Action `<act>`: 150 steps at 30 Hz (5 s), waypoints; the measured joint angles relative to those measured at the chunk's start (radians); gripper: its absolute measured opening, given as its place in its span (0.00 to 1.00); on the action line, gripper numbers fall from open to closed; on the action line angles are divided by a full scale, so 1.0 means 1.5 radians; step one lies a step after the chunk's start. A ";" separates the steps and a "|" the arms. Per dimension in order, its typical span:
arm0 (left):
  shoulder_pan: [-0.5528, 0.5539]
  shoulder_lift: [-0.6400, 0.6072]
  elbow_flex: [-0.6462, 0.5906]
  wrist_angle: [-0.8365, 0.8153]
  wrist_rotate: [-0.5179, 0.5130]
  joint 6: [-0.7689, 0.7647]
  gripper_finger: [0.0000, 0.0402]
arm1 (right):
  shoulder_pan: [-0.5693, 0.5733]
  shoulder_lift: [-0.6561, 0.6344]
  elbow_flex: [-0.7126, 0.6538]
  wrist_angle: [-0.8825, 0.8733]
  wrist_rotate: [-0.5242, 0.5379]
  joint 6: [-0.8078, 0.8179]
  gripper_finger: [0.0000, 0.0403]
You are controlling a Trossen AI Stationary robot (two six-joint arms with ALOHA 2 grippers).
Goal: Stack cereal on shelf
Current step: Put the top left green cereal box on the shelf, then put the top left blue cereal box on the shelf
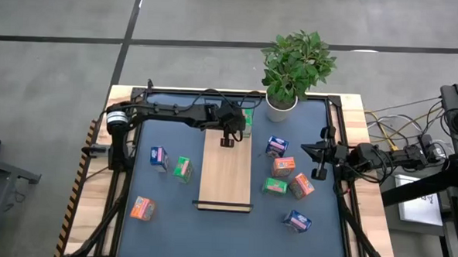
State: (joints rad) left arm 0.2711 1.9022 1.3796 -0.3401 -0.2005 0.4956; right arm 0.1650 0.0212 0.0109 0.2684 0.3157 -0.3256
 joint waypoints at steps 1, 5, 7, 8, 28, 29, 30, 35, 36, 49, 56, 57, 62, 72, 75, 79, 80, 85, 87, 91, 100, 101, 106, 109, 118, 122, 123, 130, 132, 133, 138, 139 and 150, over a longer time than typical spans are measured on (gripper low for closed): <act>0.001 0.000 0.000 0.000 0.000 0.000 0.00 | 0.000 0.000 0.000 0.000 0.000 0.000 0.02; 0.006 0.000 0.000 0.002 -0.001 0.000 0.00 | 0.000 0.000 0.000 0.000 0.000 0.000 0.02; 0.009 0.000 0.000 0.005 -0.001 0.000 0.00 | 0.000 0.000 0.000 0.000 0.000 0.000 0.02; 0.010 0.000 0.000 0.006 -0.001 0.000 0.00 | 0.000 0.000 0.000 0.000 0.000 0.000 0.02; 0.010 -0.008 0.000 -0.006 -0.040 -0.001 0.00 | 0.000 0.000 0.000 0.000 0.000 -0.005 0.02; 0.005 -0.015 0.001 -0.031 -0.049 -0.016 0.00 | 0.000 0.000 0.000 0.000 0.000 -0.005 0.02; -0.002 -0.026 0.008 -0.074 -0.052 -0.037 0.00 | 0.000 0.000 0.000 0.000 0.000 -0.005 0.02; -0.066 -0.085 0.078 -0.355 -0.043 -0.221 0.00 | 0.000 0.000 0.000 0.001 0.000 -0.009 0.02; -0.082 -0.098 0.094 -0.424 -0.030 -0.270 0.00 | 0.000 0.000 0.000 0.001 0.000 -0.010 0.02; -0.208 -0.341 -0.002 -0.671 0.043 -0.870 0.11 | 0.000 0.000 0.000 0.006 0.000 -0.022 0.02; -0.208 -0.486 -0.189 -0.690 0.035 -1.064 0.39 | 0.000 0.000 0.000 0.006 0.000 -0.023 0.02; -0.209 -0.507 -0.212 -0.689 0.036 -1.088 0.44 | 0.000 0.000 0.000 0.006 0.000 -0.023 0.02; -0.211 -0.572 -0.296 -0.649 0.036 -1.143 0.62 | 0.000 0.000 0.000 0.008 0.000 -0.023 0.02; -0.211 -0.563 -0.317 -0.631 0.021 -1.146 0.67 | 0.000 0.000 0.000 0.013 0.000 -0.023 0.02; -0.211 -0.550 -0.317 -0.641 0.018 -1.146 0.66 | 0.000 0.000 0.000 0.013 0.000 -0.023 0.02; -0.211 -0.537 -0.316 -0.664 0.017 -1.148 0.64 | 0.000 0.000 0.000 0.013 0.000 -0.023 0.02; -0.211 -0.535 -0.313 -0.664 0.018 -1.148 0.64 | 0.000 0.000 0.000 0.013 0.000 -0.023 0.02; -0.215 -0.529 -0.289 -0.661 0.018 -1.142 0.64 | 0.000 0.000 0.000 0.013 0.000 -0.023 0.02; -0.216 -0.527 -0.284 -0.663 0.017 -1.142 0.64 | 0.000 0.000 0.000 0.014 0.000 -0.023 0.02; -0.221 -0.527 -0.286 -0.666 0.017 -1.152 0.64 | 0.000 0.000 0.000 0.014 0.000 -0.023 0.02; -0.253 -0.525 -0.314 -0.665 0.012 -1.191 0.64 | 0.000 0.000 0.000 0.014 0.000 -0.023 0.02; -0.258 -0.523 -0.315 -0.663 0.006 -1.197 0.63 | 0.000 0.000 0.000 0.013 0.000 -0.023 0.02; -0.278 -0.500 -0.317 -0.661 0.000 -1.209 0.56 | 0.000 0.000 0.000 0.014 0.000 -0.023 0.02; -0.284 -0.481 -0.317 -0.657 -0.001 -1.210 0.50 | 0.000 0.000 0.000 0.014 0.000 -0.023 0.02; -0.285 -0.472 -0.296 -0.670 -0.001 -1.179 0.39 | 0.000 0.000 0.000 0.014 0.000 -0.023 0.02; -0.284 -0.472 -0.219 -0.673 -0.065 -1.104 0.39 | 0.000 0.000 0.000 0.014 0.000 -0.023 0.02; -0.284 -0.469 -0.194 -0.673 -0.086 -1.083 0.39 | 0.000 0.000 0.000 0.014 0.000 -0.023 0.02; -0.282 -0.390 0.022 -0.655 -0.199 -0.849 0.39 | 0.000 0.000 0.000 0.015 0.000 -0.023 0.02; -0.281 -0.350 0.087 -0.649 -0.213 -0.772 0.39 | 0.000 0.000 0.000 0.015 0.000 -0.022 0.02; -0.279 -0.329 0.118 -0.645 -0.212 -0.730 0.38 | 0.000 0.000 0.000 0.015 0.000 -0.022 0.02; -0.272 -0.198 0.255 -0.624 -0.176 -0.490 0.38 | 0.000 0.000 0.000 0.015 0.000 -0.023 0.02; -0.272 -0.172 0.277 -0.624 -0.163 -0.435 0.38 | 0.000 0.000 0.000 0.015 0.000 -0.023 0.02; -0.254 0.034 0.421 -0.616 -0.025 -0.037 0.38 | 0.000 0.000 0.000 0.015 0.000 -0.023 0.02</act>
State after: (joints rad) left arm -0.1104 1.9530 2.0106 -1.2646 -0.2383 0.4393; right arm 0.1650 0.0212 0.0113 0.2909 0.3153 -0.3599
